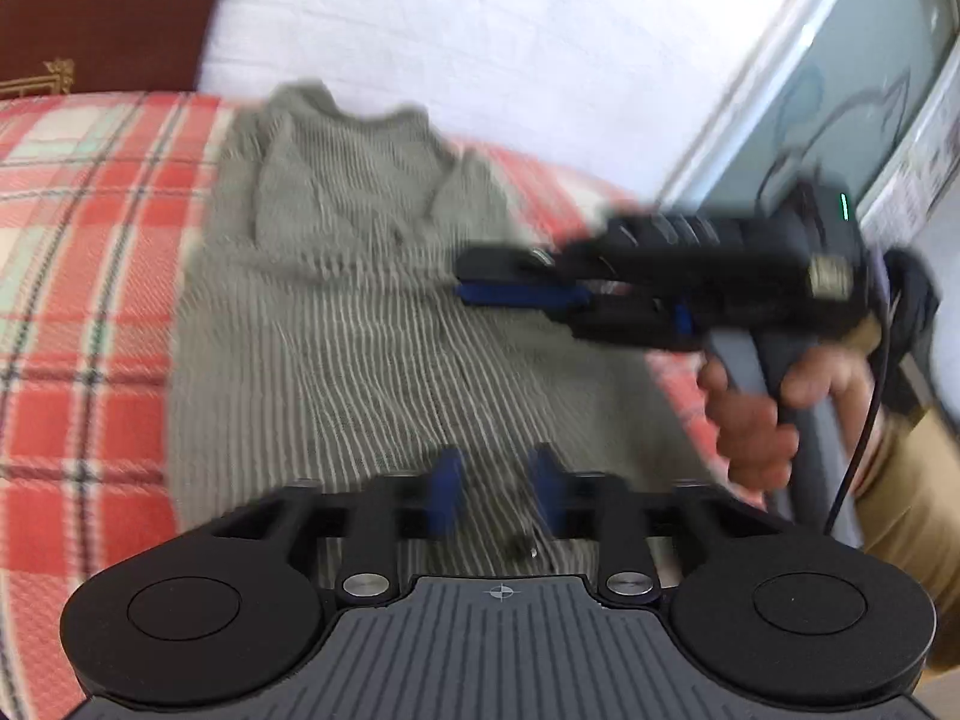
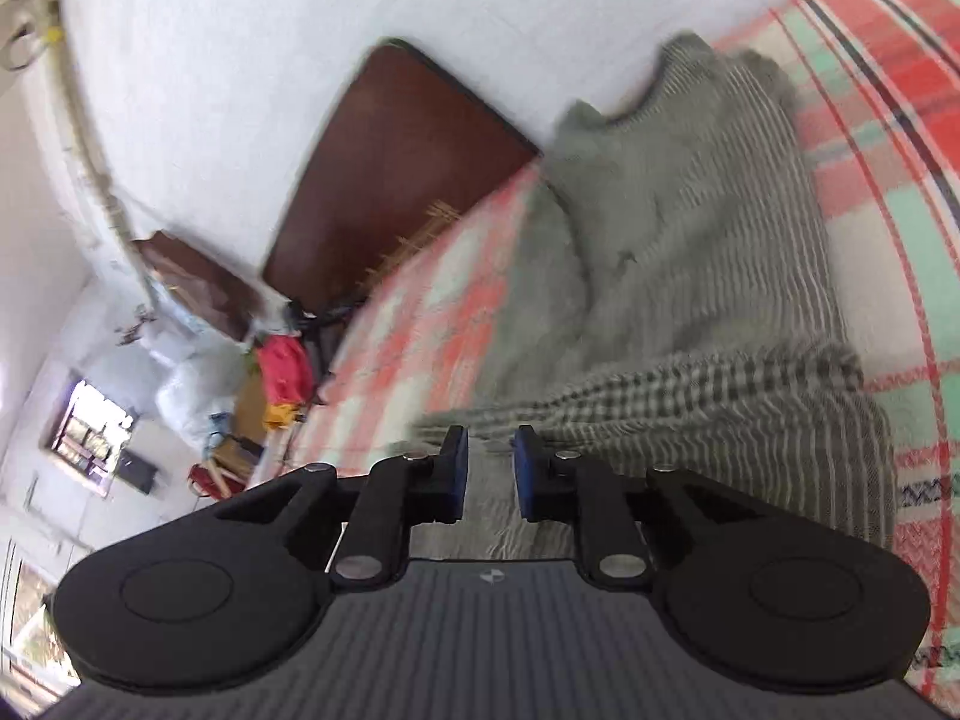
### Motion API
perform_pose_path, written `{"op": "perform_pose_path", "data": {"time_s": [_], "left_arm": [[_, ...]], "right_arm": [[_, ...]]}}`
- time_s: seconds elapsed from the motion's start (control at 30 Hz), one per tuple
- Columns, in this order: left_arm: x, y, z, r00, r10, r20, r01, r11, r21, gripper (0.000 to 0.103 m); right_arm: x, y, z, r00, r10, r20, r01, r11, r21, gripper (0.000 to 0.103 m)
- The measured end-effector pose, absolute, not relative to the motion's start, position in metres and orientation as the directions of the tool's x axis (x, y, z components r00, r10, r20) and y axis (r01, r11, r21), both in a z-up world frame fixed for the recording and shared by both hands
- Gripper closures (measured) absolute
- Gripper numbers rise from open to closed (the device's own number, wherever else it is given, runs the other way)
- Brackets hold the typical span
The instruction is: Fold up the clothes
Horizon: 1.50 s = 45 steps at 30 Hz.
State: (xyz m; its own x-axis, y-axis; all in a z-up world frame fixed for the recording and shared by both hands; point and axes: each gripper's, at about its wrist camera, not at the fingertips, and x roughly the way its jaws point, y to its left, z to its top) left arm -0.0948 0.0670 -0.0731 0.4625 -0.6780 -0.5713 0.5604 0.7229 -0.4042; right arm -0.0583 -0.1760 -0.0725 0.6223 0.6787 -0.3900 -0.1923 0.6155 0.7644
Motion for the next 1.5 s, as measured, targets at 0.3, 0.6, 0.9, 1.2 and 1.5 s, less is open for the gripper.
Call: {"op": "perform_pose_path", "data": {"time_s": [0.3,0.6,0.9,1.2,1.5], "left_arm": [[-0.03,0.074,-0.09,0.519,-0.569,-0.638,0.541,0.796,-0.27,0.045],[-0.003,0.084,-0.083,0.494,-0.607,-0.622,0.532,0.777,-0.336,0.039],[0.088,0.081,-0.05,0.665,-0.46,-0.588,0.487,0.864,-0.126,0.026],[0.196,0.061,-0.085,0.65,-0.362,-0.668,0.471,0.882,-0.02,0.026],[0.244,0.041,-0.109,0.631,-0.339,-0.697,0.502,0.864,0.034,0.02]], "right_arm": [[-0.052,-0.184,-0.085,0.581,0.666,-0.467,-0.203,0.675,0.71,0.082],[-0.021,-0.208,-0.089,0.661,0.611,-0.435,-0.118,0.658,0.744,0.068],[0.034,-0.255,-0.038,0.755,0.399,-0.52,-0.099,0.854,0.511,0.054],[0.126,-0.259,-0.065,0.728,0.309,-0.612,-0.083,0.925,0.37,0.053],[0.167,-0.236,-0.091,0.724,0.307,-0.618,-0.197,0.95,0.242,0.042]]}}
